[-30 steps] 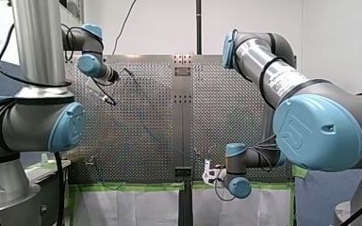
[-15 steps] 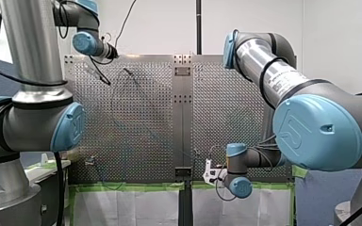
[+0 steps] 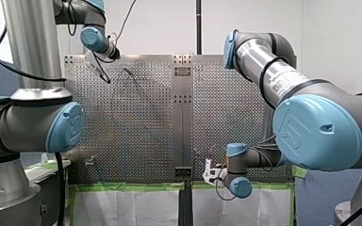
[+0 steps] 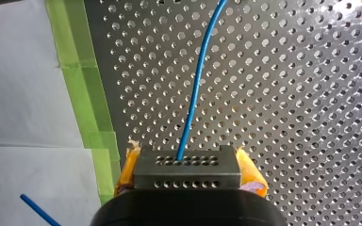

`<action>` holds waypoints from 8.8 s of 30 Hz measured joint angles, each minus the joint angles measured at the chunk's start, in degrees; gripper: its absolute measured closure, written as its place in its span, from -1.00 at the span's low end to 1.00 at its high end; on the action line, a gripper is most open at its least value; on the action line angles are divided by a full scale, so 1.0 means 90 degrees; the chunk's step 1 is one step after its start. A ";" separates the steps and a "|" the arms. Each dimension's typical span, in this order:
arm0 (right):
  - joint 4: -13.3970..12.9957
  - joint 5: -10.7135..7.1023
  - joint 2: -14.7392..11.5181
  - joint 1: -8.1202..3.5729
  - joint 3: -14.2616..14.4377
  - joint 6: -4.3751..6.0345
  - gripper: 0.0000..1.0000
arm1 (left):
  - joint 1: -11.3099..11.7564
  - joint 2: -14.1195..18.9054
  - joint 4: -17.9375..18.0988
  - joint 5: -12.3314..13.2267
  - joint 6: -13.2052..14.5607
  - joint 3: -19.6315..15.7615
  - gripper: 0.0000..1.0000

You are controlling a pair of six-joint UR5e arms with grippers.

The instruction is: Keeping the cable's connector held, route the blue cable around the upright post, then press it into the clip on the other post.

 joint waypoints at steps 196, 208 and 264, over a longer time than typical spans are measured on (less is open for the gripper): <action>0.0050 -0.0309 0.0009 0.0060 -0.0082 0.0100 1.00 | -0.2315 -0.4323 -0.0142 -0.3677 0.7753 0.2177 -1.00; 0.0047 -0.0308 0.0007 0.0066 -0.0080 0.0103 1.00 | -0.2326 -0.4739 -0.0071 -0.3935 0.7973 0.2176 -1.00; 0.0029 -0.0357 0.0009 0.0088 -0.0082 0.0117 1.00 | -0.2586 -0.6186 -0.0021 -0.3294 0.6944 0.2176 -1.00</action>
